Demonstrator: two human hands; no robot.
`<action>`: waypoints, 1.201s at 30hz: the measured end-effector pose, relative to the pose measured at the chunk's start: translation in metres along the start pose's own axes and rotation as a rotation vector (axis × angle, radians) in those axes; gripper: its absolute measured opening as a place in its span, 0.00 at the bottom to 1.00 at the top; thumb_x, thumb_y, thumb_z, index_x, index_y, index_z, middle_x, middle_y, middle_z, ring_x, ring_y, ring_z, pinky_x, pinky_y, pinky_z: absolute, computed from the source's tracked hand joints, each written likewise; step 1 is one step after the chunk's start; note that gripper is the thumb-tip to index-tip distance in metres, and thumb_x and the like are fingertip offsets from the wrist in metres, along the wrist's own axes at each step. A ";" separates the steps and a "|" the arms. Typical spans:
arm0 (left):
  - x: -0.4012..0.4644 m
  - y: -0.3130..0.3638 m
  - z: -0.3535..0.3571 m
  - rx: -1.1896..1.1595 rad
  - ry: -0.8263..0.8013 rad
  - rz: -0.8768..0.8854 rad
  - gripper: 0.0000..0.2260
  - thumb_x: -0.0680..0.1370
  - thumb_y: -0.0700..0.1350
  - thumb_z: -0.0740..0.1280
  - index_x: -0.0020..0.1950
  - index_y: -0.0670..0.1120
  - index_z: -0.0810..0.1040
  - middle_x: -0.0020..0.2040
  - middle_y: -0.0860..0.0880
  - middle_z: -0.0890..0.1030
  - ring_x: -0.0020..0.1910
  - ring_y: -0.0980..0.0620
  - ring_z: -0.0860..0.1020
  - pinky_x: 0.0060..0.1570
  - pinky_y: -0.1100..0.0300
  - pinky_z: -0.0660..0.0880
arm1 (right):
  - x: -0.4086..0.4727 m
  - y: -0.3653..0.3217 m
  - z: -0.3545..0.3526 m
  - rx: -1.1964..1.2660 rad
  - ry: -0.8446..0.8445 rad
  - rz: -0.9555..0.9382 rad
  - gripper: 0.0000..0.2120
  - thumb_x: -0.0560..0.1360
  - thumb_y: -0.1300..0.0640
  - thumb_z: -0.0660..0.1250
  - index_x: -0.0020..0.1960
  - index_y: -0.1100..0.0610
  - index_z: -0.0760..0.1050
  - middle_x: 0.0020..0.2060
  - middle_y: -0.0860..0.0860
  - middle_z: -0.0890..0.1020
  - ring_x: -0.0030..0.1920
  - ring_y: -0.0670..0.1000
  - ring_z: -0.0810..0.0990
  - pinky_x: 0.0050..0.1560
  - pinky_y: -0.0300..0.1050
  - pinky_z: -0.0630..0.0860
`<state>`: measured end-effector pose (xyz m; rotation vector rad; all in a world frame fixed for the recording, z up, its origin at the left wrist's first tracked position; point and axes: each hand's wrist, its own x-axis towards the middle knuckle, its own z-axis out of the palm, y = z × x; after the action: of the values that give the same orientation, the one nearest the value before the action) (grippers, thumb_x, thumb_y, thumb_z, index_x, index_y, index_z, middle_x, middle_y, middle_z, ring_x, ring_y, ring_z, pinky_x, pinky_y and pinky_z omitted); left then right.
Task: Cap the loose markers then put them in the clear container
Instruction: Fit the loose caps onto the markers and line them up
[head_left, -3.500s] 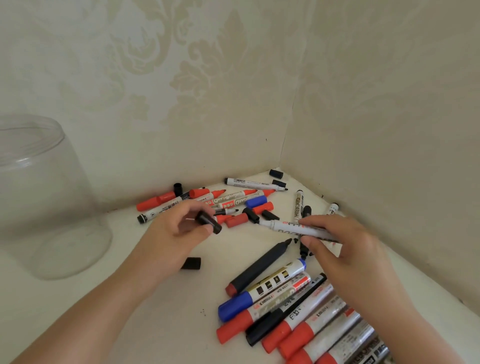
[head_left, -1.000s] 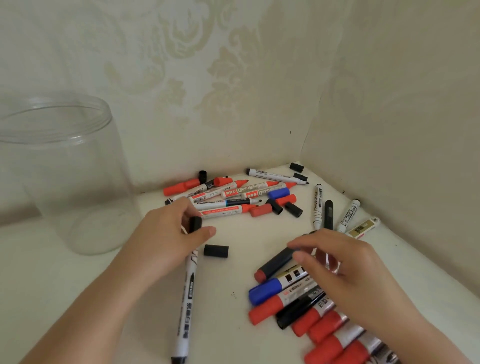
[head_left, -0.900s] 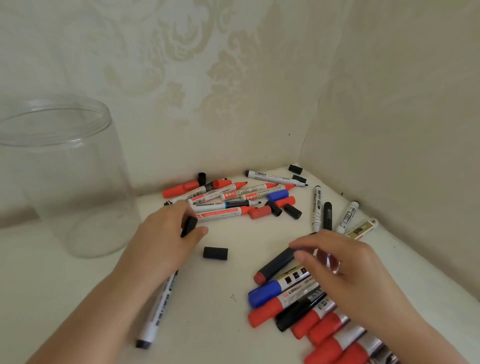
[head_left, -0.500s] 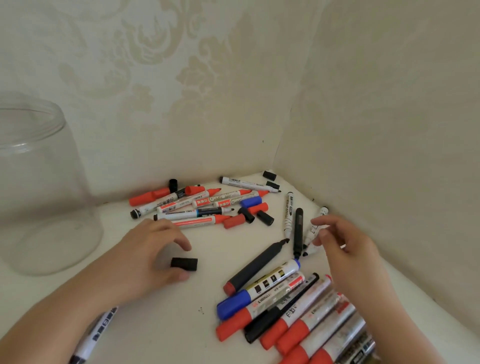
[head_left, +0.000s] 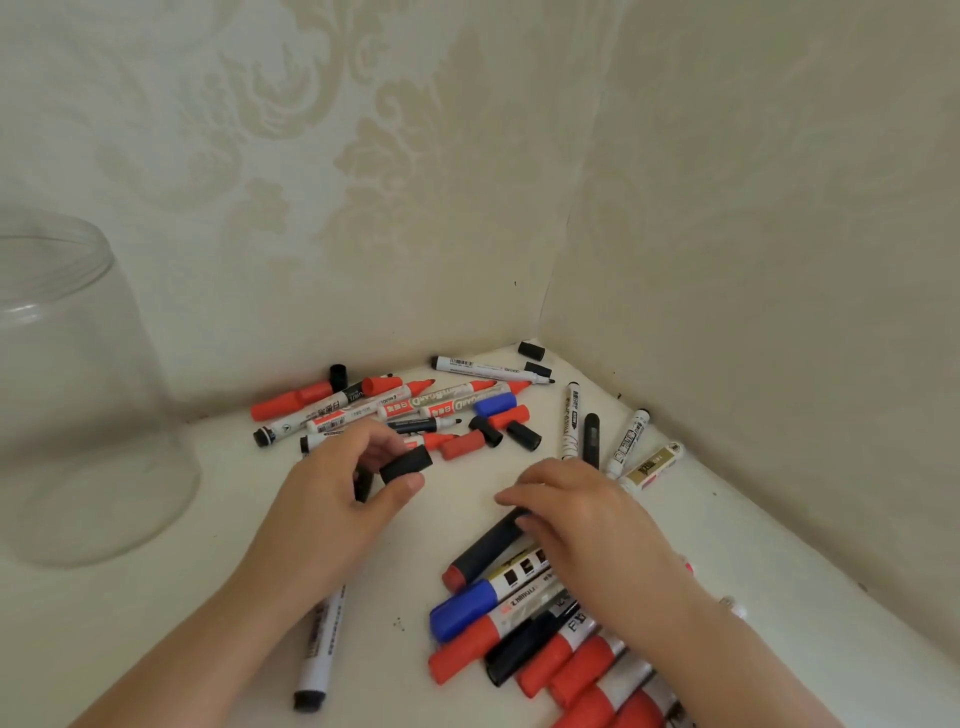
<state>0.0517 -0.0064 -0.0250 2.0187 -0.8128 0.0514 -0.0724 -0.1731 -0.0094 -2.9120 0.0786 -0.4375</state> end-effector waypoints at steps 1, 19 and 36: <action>-0.001 0.000 -0.002 -0.010 -0.006 -0.004 0.09 0.70 0.45 0.71 0.43 0.57 0.73 0.42 0.62 0.77 0.45 0.67 0.74 0.40 0.78 0.67 | 0.003 -0.001 0.002 -0.098 -0.006 -0.056 0.19 0.60 0.66 0.76 0.48 0.52 0.82 0.41 0.48 0.83 0.38 0.50 0.81 0.37 0.44 0.80; -0.004 -0.005 -0.011 -0.061 -0.013 0.016 0.12 0.68 0.45 0.73 0.41 0.60 0.74 0.43 0.57 0.79 0.48 0.58 0.72 0.43 0.74 0.68 | 0.017 0.007 -0.014 -0.157 0.315 -0.139 0.17 0.67 0.67 0.71 0.51 0.51 0.76 0.45 0.47 0.82 0.42 0.53 0.79 0.42 0.48 0.76; -0.003 -0.013 -0.009 0.104 -0.022 0.050 0.15 0.68 0.40 0.73 0.40 0.59 0.73 0.44 0.61 0.77 0.49 0.62 0.73 0.43 0.72 0.65 | 0.010 0.026 -0.018 1.672 0.542 0.734 0.08 0.75 0.65 0.58 0.39 0.59 0.71 0.24 0.50 0.79 0.24 0.46 0.76 0.26 0.36 0.75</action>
<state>0.0591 0.0068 -0.0309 2.0997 -0.8903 0.1018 -0.0692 -0.2027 0.0051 -0.9814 0.5172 -0.6478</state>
